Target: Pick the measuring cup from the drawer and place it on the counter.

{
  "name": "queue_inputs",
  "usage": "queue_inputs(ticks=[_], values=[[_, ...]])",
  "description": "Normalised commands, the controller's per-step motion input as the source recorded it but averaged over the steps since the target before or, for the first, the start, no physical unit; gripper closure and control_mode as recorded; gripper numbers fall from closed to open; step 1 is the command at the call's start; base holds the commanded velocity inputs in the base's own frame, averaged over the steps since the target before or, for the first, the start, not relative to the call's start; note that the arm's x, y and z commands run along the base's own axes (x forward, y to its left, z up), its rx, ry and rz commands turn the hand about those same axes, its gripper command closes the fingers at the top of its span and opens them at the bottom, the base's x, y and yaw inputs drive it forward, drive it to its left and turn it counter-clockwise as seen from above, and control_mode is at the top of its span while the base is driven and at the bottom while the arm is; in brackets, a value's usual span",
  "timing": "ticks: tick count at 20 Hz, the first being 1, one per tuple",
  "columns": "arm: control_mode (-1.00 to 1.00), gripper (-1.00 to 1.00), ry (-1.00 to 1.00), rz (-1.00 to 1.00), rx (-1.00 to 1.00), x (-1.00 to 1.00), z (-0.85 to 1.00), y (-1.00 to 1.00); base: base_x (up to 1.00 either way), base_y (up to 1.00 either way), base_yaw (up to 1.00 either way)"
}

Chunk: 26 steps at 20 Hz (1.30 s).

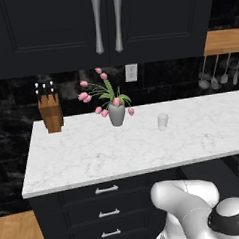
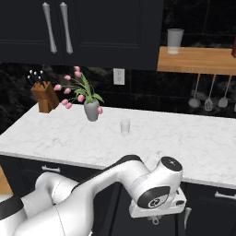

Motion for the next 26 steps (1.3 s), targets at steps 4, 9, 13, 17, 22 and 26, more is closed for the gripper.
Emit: queue_inputs(ticks=[4,9,13,17,22,26], values=[[-1.0,1.0,0.0,-0.09,0.0,-0.08,1.0,0.0,0.0,0.0,0.0],[-1.0,1.0,-0.01,-0.01,0.0,0.11,1.0,0.06,0.0,0.0,0.0],[-1.0,1.0,-0.04,0.0,0.01,0.7,0.83,0.0,0.0,0.0,0.0],[-1.0,1.0,0.0,0.0,0.03,1.0,0.46,0.0,0.0,0.0,0.0],[-1.0,1.0,0.02,-0.01,0.01,1.0,0.05,0.0,0.0,0.0,0.0],[-1.0,1.0,0.01,-0.04,0.0,1.0,-0.28,0.05,0.0,0.0,0.0]])
